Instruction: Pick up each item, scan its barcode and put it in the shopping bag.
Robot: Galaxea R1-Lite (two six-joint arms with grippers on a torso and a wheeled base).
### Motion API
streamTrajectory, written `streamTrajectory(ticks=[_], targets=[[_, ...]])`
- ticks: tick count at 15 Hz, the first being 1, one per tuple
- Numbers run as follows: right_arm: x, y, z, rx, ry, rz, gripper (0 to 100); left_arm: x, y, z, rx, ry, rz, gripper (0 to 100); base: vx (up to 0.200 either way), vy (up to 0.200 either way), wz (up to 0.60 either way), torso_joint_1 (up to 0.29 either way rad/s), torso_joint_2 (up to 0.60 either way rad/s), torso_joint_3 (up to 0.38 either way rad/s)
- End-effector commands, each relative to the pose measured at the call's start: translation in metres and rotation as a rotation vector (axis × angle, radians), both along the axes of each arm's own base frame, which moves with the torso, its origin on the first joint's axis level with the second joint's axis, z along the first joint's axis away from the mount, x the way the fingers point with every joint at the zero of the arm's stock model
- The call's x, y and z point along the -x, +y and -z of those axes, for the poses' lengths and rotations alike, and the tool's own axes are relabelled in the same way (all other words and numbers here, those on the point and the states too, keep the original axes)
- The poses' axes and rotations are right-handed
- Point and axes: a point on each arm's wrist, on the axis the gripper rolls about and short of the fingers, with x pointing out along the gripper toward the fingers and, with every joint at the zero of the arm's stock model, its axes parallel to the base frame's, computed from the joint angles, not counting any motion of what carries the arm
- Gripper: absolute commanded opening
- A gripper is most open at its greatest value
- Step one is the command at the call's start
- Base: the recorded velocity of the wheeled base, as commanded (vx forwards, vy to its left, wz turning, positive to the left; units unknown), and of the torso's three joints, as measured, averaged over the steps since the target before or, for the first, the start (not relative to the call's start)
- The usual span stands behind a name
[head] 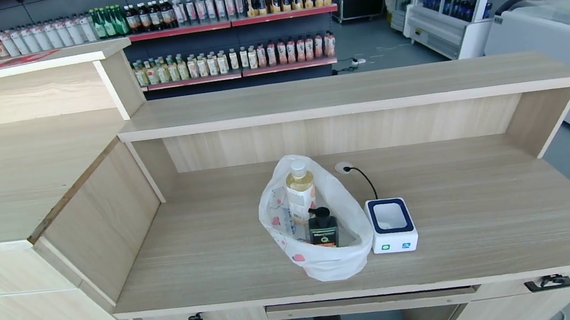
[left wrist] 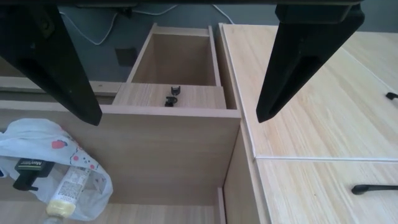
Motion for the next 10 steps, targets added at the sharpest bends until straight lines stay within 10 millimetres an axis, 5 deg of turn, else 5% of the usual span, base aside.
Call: streamTrajectory(ticks=[1, 10], targets=[[0.054, 0.006, 0.036, -0.009, -0.038, -0.075, 100, 0.0, 0.0, 0.0, 0.0, 0.002, -0.001, 100, 0.0, 0.0, 0.0, 0.0, 0.0, 0.0], [0.088, 0.006, 0.067, -0.038, -0.106, -0.09, 100, 0.0, 0.0, 0.0, 0.0, 0.002, -0.001, 100, 0.0, 0.0, 0.0, 0.0, 0.0, 0.0]])
